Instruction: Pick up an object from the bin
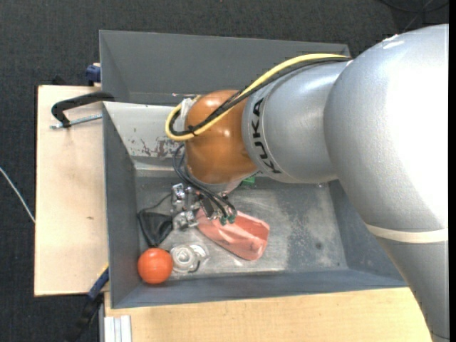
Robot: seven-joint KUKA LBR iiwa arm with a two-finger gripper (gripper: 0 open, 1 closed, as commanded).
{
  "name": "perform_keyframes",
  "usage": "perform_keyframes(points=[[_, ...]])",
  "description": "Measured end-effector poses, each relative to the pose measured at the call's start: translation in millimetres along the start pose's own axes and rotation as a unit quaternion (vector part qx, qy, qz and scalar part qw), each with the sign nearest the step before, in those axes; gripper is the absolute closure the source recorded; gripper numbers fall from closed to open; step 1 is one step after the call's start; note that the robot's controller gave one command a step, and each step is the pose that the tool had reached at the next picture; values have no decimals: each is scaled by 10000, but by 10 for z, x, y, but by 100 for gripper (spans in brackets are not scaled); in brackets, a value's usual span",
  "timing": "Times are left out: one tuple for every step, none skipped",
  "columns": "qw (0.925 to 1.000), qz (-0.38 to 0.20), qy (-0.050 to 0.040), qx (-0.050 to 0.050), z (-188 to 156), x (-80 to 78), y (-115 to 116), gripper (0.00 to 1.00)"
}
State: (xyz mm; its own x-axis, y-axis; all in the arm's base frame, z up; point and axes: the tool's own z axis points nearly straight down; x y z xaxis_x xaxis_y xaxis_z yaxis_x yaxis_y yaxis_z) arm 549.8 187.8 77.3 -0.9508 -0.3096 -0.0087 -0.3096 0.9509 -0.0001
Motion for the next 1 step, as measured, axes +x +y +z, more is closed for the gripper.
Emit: perform_keyframes(points=[[10000, 1, 45, -3, -91, 21, 3, 100]])
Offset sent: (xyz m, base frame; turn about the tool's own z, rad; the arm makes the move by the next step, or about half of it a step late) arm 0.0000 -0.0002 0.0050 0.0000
